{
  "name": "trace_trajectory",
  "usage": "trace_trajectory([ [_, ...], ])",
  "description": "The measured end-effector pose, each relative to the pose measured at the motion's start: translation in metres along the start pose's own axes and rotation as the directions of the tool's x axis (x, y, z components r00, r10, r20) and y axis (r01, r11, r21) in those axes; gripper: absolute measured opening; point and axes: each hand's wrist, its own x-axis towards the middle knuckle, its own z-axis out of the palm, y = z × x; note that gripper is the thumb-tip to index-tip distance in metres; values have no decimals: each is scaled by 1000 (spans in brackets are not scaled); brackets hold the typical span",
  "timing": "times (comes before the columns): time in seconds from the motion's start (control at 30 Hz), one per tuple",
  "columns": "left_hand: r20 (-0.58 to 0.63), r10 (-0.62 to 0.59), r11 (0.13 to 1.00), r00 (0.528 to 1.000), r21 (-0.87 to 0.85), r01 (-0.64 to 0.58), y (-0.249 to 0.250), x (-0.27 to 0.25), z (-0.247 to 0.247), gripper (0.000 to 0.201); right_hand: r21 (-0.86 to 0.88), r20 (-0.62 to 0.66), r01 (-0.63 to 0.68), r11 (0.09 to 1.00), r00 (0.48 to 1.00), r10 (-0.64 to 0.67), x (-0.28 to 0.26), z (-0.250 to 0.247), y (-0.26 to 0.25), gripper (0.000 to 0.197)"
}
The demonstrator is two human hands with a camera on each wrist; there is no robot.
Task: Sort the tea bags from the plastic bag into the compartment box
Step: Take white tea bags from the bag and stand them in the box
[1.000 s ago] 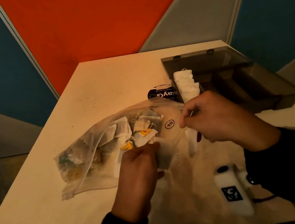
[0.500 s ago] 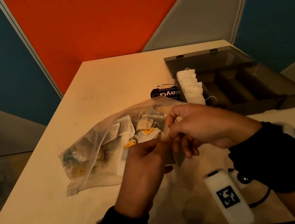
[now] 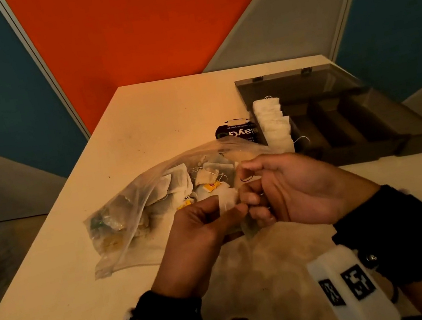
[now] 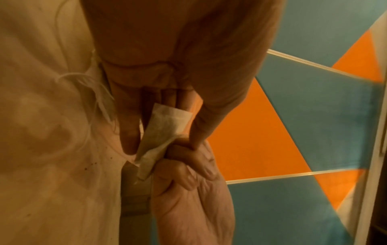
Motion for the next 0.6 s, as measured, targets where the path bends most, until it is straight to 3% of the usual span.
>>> trace_trajectory([
  [0.1, -62, -8, 1000, 998, 23, 9, -2, 2, 2, 17, -21, -76, 65, 998, 995, -67, -11, -2, 2, 31],
  [0.17, -94, -23, 999, 995, 29, 26, 0, 4, 3, 18, -216, -250, 105, 971, 955, -159, -18, -4, 6, 31],
  [0.27, -107, -47, 999, 993, 6, 48, 1, 6, 5, 18, -545, -450, -31, 838, 854, -261, -22, -9, 15, 22],
  [0.37, -115, -59, 998, 992, -18, 58, 3, 7, 10, 20, -635, -432, -85, 768, 863, -262, -21, -10, 25, 20],
  [0.5, -134, -99, 993, 986, -81, 88, 3, 7, 14, 25, -605, -343, 12, 796, 898, -275, -24, -12, 29, 18],
  [0.6, -149, -112, 985, 982, -145, 91, 1, 10, 13, 27, -568, -327, 66, 821, 897, -298, -25, -12, 29, 17],
])
